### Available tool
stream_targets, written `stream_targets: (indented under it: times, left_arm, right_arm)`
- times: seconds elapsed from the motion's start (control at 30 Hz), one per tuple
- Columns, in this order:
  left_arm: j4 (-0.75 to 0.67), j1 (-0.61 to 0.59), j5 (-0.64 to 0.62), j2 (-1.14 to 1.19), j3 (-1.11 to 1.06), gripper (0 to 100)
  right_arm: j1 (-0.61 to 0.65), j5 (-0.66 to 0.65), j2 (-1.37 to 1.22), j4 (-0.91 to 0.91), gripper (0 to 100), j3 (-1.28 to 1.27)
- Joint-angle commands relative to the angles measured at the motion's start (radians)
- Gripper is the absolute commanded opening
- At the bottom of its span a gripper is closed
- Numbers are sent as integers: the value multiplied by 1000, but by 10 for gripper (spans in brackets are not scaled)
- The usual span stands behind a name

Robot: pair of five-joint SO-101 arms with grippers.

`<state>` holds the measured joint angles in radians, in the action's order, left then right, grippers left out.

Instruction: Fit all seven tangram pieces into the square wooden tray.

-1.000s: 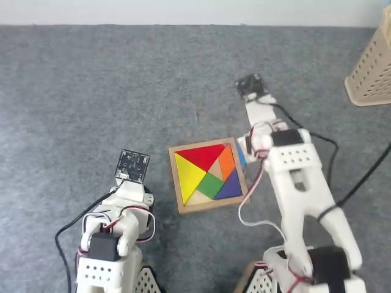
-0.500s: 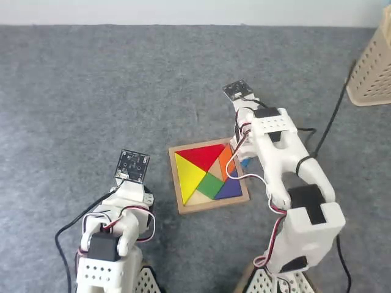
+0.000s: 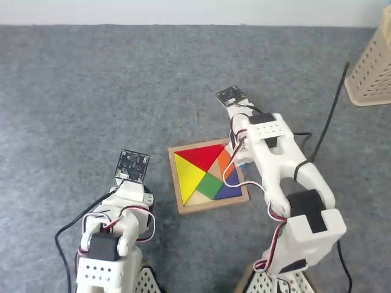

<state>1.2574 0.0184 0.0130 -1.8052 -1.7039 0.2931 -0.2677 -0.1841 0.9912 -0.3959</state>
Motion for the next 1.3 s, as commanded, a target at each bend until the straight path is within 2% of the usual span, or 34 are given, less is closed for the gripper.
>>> stream_targets:
  times: [0.0, 0.13, 0.63, 0.9, 1.03, 1.27]
  left_arm:
    - [6, -2, -6, -21, 19, 12]
    - [6, -2, -6, -21, 19, 12]
    - [6, -2, -6, -21, 19, 12]
    - [6, -2, -6, -21, 19, 12]
    - [6, -2, -6, -21, 19, 12]
    - [6, -2, -6, -21, 19, 12]
  right_arm:
    - [15, -25, 1, -30, 170, 3]
    - [2, -25, -39, -22, 170, 43]
    - [-205, -23, -133, 48, 170, 192]
    - [-134, -17, 42, 97, 173, 152]
    - [-82, -21, 59, 54, 173, 100]
    - [-130, -72, -2, 33, 188, 126]
